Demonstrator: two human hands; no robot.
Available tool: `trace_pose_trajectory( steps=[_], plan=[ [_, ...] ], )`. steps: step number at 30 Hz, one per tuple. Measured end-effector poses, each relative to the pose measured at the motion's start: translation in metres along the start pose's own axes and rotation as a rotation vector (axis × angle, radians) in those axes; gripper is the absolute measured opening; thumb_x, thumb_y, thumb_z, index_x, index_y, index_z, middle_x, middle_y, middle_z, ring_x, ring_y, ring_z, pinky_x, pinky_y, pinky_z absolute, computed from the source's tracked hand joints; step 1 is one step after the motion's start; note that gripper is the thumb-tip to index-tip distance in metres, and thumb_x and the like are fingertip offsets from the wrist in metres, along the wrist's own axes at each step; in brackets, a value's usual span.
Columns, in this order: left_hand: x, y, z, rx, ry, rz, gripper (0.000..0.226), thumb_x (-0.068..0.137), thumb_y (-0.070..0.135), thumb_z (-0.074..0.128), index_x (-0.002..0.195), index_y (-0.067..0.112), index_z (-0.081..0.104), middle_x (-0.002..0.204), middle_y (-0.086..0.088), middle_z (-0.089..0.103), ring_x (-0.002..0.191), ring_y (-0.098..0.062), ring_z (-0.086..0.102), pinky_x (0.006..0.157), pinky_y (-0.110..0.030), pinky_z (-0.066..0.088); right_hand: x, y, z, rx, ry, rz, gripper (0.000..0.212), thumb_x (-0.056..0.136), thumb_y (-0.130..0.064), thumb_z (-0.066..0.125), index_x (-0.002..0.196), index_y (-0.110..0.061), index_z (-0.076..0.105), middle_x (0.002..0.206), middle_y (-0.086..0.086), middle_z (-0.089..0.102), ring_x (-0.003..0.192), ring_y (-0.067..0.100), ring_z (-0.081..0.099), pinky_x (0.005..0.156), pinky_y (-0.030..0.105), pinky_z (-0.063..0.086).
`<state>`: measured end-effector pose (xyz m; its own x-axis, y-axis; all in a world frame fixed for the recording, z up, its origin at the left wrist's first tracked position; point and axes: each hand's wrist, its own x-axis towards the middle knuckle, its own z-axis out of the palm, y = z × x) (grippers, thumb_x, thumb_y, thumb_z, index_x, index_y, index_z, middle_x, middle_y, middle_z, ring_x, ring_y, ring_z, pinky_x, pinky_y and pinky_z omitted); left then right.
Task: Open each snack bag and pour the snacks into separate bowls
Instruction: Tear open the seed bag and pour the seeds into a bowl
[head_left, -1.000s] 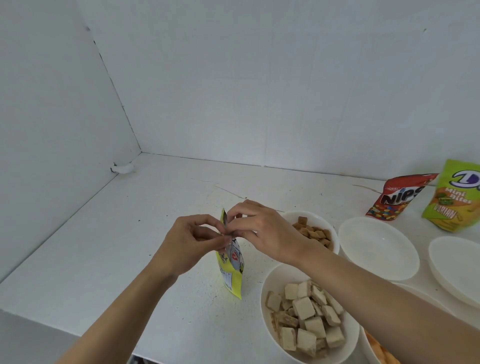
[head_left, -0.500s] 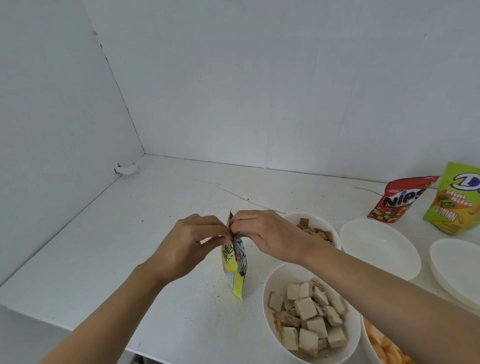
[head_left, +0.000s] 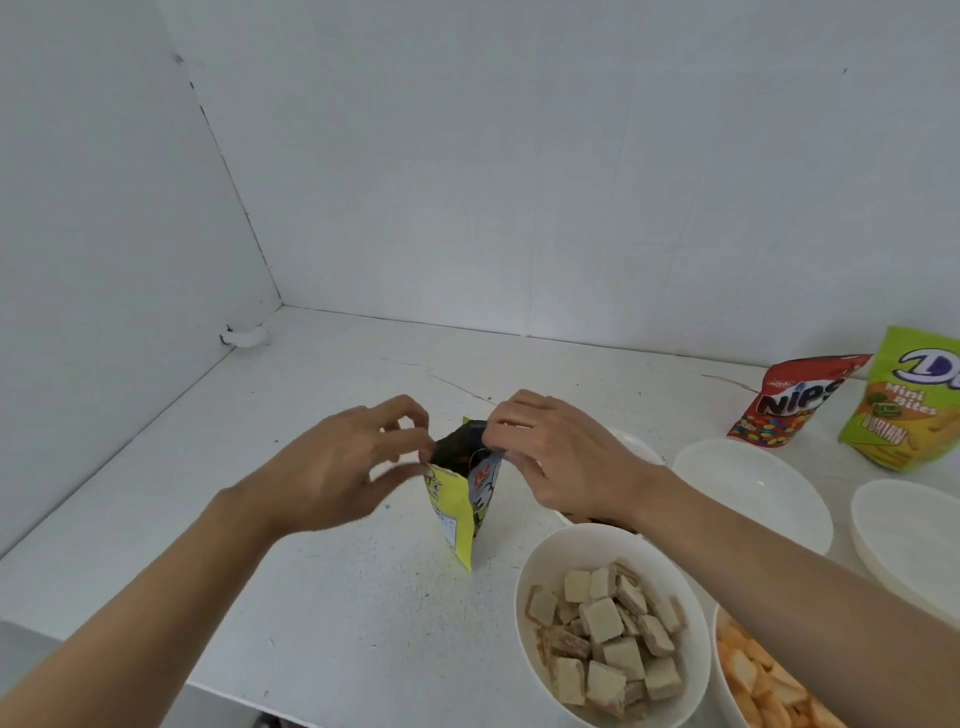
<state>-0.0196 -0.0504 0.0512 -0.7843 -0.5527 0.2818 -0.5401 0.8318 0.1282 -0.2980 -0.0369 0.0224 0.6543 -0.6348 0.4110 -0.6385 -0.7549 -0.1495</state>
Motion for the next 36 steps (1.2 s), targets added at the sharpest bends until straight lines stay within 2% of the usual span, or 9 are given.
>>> trace_pose_trajectory(
  steps=[3, 5, 11, 15, 18, 23, 26, 30, 36],
  plan=[
    [0.002, 0.009, 0.008, -0.023, -0.039, 0.057, 0.031, 0.101, 0.047, 0.049, 0.122, 0.031, 0.065, 0.138, 0.007, 0.049, 0.090, -0.006, 0.058, 0.075, -0.023, 0.052, 0.000, -0.005, 0.003, 0.023, -0.044, 0.040, 0.021, 0.095, -0.027, 0.059, 0.115, -0.024, 0.063, 0.107, -0.007, 0.060, 0.101, 0.018, 0.052, 0.081, 0.038, 0.049],
    [0.005, 0.011, 0.012, -0.017, -0.022, 0.097, 0.029, 0.102, 0.043, 0.048, 0.116, 0.030, 0.070, 0.142, 0.006, 0.050, 0.092, -0.012, 0.060, 0.076, -0.025, 0.052, 0.000, -0.010, 0.005, 0.062, -0.086, -0.006, 0.016, 0.098, -0.027, 0.058, 0.111, -0.023, 0.066, 0.107, -0.006, 0.060, 0.102, 0.019, 0.052, 0.085, 0.035, 0.048],
    [0.005, -0.011, 0.007, 0.081, -0.004, 0.086, 0.027, 0.102, 0.049, 0.049, 0.100, 0.034, 0.071, 0.108, 0.015, 0.066, 0.088, -0.010, 0.057, 0.069, -0.029, 0.047, -0.001, -0.006, 0.001, 0.097, -0.090, -0.010, 0.016, 0.101, -0.024, 0.056, 0.089, -0.016, 0.064, 0.096, -0.003, 0.059, 0.092, 0.018, 0.049, 0.080, 0.038, 0.046],
    [0.009, -0.017, 0.009, 0.139, 0.028, 0.032, 0.034, 0.099, 0.055, 0.044, 0.098, 0.038, 0.073, 0.104, 0.020, 0.068, 0.089, -0.008, 0.054, 0.065, -0.027, 0.043, -0.003, -0.007, 0.004, 0.014, -0.062, 0.005, 0.018, 0.102, -0.028, 0.053, 0.089, -0.019, 0.063, 0.088, -0.006, 0.057, 0.085, 0.014, 0.044, 0.072, 0.039, 0.045],
    [0.009, -0.011, 0.021, 0.045, 0.073, -0.028, 0.036, 0.099, 0.055, 0.044, 0.105, 0.036, 0.073, 0.112, 0.017, 0.066, 0.092, -0.006, 0.052, 0.069, -0.028, 0.049, -0.005, -0.006, 0.006, 0.026, -0.046, 0.055, 0.012, 0.102, -0.026, 0.053, 0.101, -0.022, 0.064, 0.088, -0.009, 0.050, 0.085, 0.013, 0.041, 0.073, 0.039, 0.046],
    [0.005, -0.004, 0.034, -0.199, 0.128, -0.123, 0.031, 0.094, 0.049, 0.061, 0.121, 0.034, 0.067, 0.138, 0.011, 0.048, 0.110, -0.005, 0.056, 0.086, -0.022, 0.053, -0.010, -0.011, 0.008, 0.186, -0.050, 0.077, 0.031, 0.103, -0.016, 0.051, 0.129, -0.030, 0.061, 0.092, -0.016, 0.036, 0.088, 0.011, 0.035, 0.078, 0.025, 0.036],
    [0.001, -0.004, 0.035, -0.305, 0.263, -0.233, 0.036, 0.093, 0.049, 0.063, 0.124, 0.032, 0.063, 0.137, 0.013, 0.050, 0.113, -0.005, 0.062, 0.091, -0.023, 0.054, -0.013, -0.012, 0.012, 0.061, -0.007, 0.065, 0.033, 0.102, -0.017, 0.053, 0.128, -0.035, 0.060, 0.092, -0.017, 0.033, 0.088, 0.011, 0.036, 0.082, 0.031, 0.035],
    [-0.011, -0.002, 0.047, -0.432, 0.266, -0.311, 0.025, 0.096, 0.047, 0.060, 0.113, 0.029, 0.066, 0.111, 0.021, 0.066, 0.105, -0.005, 0.067, 0.088, -0.031, 0.057, -0.013, -0.014, 0.012, -0.125, 0.125, 0.069, 0.021, 0.099, -0.026, 0.058, 0.117, -0.035, 0.064, 0.086, -0.012, 0.048, 0.093, 0.015, 0.045, 0.091, 0.041, 0.038],
    [-0.024, 0.038, 0.106, -0.477, 0.206, -0.304, 0.029, 0.097, 0.052, 0.058, 0.118, 0.033, 0.056, 0.123, 0.019, 0.053, 0.111, -0.004, 0.060, 0.088, -0.026, 0.052, 0.002, -0.022, 0.012, -0.202, 0.176, 0.052, 0.009, 0.097, -0.033, 0.061, 0.098, -0.029, 0.069, 0.085, -0.010, 0.056, 0.097, 0.017, 0.048, 0.091, 0.044, 0.039]
  ],
)
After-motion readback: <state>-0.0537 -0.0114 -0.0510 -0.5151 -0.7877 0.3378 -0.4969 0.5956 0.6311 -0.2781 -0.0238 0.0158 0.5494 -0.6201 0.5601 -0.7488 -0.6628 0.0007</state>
